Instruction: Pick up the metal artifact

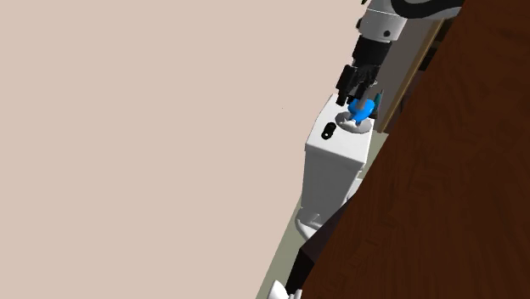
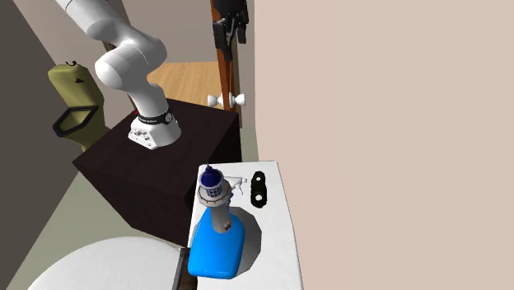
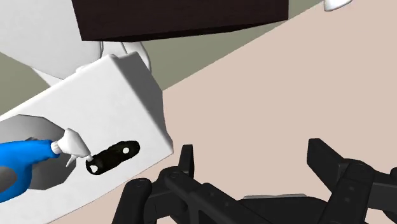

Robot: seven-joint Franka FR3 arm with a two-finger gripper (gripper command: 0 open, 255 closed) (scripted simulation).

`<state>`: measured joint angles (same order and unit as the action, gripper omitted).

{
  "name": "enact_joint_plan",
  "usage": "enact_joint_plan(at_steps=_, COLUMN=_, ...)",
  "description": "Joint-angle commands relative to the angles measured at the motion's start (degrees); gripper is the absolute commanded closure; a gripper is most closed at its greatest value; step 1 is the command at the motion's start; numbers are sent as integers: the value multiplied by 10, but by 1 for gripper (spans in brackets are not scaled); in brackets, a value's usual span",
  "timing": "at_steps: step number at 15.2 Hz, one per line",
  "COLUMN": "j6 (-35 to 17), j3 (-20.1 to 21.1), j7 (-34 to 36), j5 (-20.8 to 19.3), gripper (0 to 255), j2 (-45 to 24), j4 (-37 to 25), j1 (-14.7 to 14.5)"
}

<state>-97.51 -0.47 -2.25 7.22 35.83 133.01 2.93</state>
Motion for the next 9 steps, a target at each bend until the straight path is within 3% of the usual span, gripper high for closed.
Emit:
enact_joint_plan(at_steps=1, j6=-34, j3=3, j7=29, j5=2, gripper=0, j2=-26, j4=5, j1=12)
enact_joint_plan(at_steps=9, j6=-167, j3=-1, j7=129, j5=2, gripper=0, j2=-145, j4=12, j1=62)
